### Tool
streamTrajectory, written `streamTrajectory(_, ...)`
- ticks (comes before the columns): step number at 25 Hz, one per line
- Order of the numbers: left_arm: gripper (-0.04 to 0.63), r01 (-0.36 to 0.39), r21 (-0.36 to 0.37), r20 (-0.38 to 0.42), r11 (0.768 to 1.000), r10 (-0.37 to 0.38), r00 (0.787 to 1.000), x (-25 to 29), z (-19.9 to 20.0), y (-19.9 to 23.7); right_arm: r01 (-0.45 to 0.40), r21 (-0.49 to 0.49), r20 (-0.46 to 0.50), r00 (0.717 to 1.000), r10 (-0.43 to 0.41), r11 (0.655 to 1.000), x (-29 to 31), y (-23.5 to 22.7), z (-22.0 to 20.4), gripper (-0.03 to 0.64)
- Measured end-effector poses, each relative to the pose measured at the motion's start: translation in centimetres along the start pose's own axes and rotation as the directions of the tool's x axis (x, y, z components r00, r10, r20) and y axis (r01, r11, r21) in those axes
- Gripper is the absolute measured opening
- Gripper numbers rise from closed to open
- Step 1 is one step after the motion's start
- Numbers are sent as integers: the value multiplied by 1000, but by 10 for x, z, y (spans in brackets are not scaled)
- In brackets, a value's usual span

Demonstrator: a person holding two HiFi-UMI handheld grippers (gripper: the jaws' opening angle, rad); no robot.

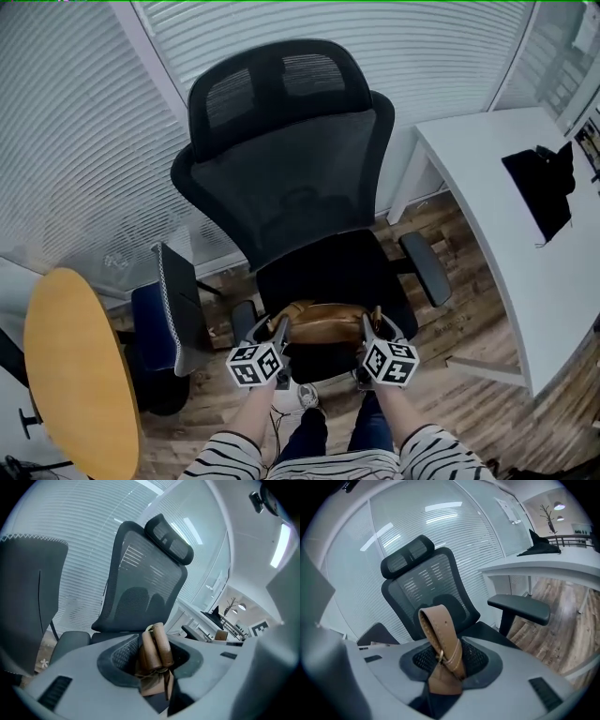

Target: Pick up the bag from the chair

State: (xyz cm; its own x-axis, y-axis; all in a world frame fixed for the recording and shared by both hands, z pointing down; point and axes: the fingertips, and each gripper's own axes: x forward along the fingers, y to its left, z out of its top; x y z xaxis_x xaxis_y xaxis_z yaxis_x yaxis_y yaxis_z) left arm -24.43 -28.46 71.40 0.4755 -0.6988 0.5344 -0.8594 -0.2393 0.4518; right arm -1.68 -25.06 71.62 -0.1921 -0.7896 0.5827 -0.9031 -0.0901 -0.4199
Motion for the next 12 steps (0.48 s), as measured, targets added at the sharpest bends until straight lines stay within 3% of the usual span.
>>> streamTrajectory(12,159,44,42,89,998,-48,995,-36,61,-53,-14,2,115,993,14,1000,-53,19,64,146)
